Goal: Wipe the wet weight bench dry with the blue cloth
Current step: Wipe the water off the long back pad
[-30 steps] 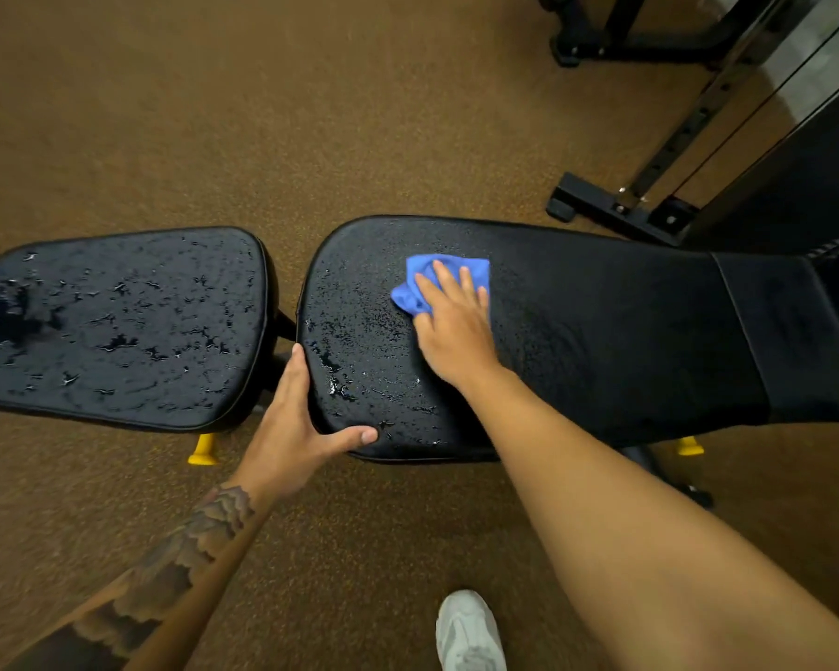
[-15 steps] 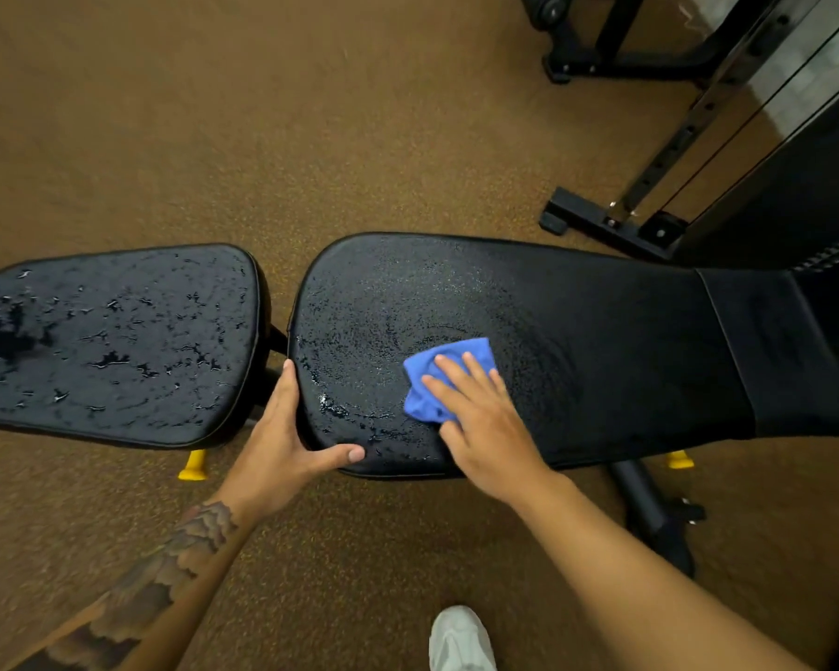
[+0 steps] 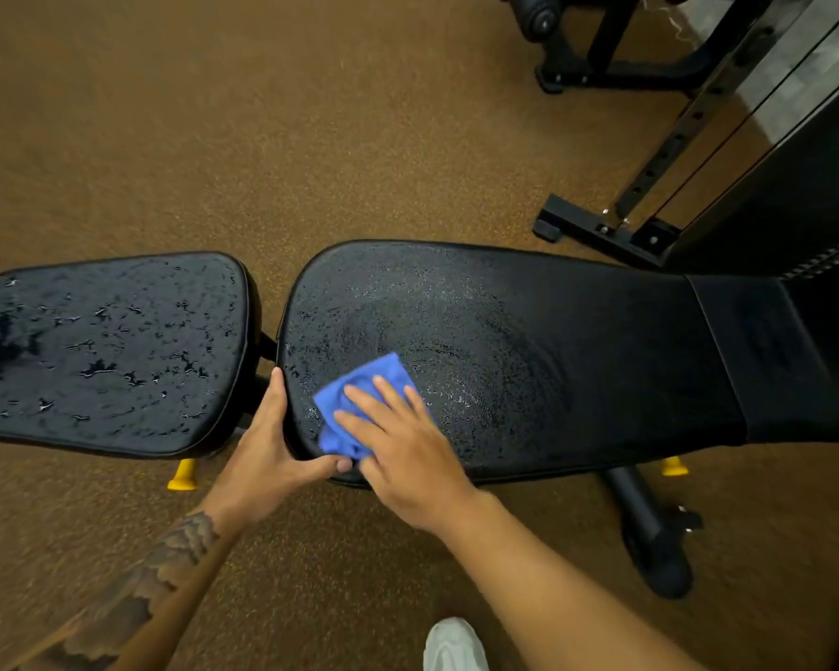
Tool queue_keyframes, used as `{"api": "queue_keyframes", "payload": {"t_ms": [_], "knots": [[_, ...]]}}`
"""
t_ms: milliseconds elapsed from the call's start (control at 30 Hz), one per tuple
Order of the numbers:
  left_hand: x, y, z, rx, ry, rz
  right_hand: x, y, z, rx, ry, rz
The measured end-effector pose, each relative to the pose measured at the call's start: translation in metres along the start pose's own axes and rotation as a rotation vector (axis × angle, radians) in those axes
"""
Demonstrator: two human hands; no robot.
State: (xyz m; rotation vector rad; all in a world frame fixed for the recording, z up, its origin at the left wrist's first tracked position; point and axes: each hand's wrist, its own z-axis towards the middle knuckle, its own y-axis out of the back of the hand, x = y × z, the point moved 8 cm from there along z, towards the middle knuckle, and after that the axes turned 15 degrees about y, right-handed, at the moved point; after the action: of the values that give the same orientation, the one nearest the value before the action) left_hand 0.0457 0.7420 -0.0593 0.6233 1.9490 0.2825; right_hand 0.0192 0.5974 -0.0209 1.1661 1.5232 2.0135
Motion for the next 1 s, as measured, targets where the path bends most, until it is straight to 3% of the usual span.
{"api": "queue_keyframes", "payload": {"t_ms": [167, 367, 433, 533, 733, 867, 1000], "knots": [[0.003, 0.002, 0.003, 0.044, 0.002, 0.001, -0.042, 0.023, -0.061, -0.065, -0.169, 0.027], [-0.007, 0.001, -0.002, 0.039, -0.046, -0.047, -0.076, 0.031, 0.018, -0.162, -0.399, -0.017], [-0.003, 0.002, 0.000, 0.036, -0.033, -0.055, -0.060, 0.021, 0.050, -0.125, -0.355, -0.019], [-0.006, 0.002, -0.003, 0.046, -0.029, -0.055, -0.014, 0.000, 0.074, -0.052, -0.122, -0.026], [0.005, 0.002, -0.001, 0.075, 0.044, -0.098, 0.001, 0.000, -0.001, 0.086, 0.129, 0.035], [0.000, 0.003, -0.002, 0.096, 0.032, -0.104, -0.049, 0.024, -0.026, 0.005, -0.019, 0.022], [-0.004, 0.003, -0.004, 0.096, 0.016, -0.115, -0.060, 0.026, 0.023, -0.092, -0.231, -0.011]]}}
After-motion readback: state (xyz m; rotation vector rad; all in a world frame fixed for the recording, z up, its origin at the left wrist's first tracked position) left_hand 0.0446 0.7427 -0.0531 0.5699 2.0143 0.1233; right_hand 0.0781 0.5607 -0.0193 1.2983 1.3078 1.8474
